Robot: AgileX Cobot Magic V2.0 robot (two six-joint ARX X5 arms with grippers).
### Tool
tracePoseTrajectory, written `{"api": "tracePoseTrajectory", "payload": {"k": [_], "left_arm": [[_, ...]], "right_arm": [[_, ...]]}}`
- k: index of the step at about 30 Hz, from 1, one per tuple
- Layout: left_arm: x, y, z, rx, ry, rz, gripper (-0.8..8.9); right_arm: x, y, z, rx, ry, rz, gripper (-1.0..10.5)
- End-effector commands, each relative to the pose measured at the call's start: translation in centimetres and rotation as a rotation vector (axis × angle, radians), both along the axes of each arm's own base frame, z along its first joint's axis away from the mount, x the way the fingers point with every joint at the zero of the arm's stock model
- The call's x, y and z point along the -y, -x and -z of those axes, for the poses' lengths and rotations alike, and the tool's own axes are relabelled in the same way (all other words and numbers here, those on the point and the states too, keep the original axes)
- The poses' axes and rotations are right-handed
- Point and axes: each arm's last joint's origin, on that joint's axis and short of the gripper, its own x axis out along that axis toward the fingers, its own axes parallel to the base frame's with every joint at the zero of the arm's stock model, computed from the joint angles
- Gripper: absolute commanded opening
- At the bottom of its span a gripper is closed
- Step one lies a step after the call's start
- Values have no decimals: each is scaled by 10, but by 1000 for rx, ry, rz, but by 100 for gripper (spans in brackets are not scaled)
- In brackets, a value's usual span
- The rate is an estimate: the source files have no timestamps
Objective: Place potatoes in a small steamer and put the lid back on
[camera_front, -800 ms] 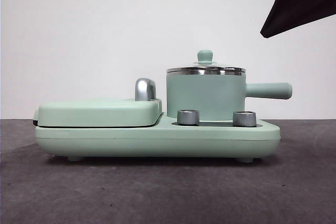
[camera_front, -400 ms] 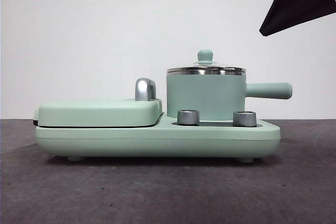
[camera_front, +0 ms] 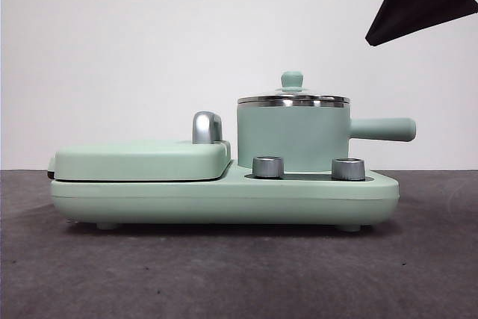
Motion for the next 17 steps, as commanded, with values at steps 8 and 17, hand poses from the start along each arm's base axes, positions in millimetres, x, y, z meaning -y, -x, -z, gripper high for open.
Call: {"api": "tracePoseTrajectory", "payload": {"k": [8, 17], "left_arm": [[0, -1, 5, -4, 3, -1, 6], [0, -1, 5, -4, 3, -1, 6]], "right_arm": [[43, 32, 27, 278, -45, 243, 10], [76, 73, 121, 480, -62, 459, 10]]}}
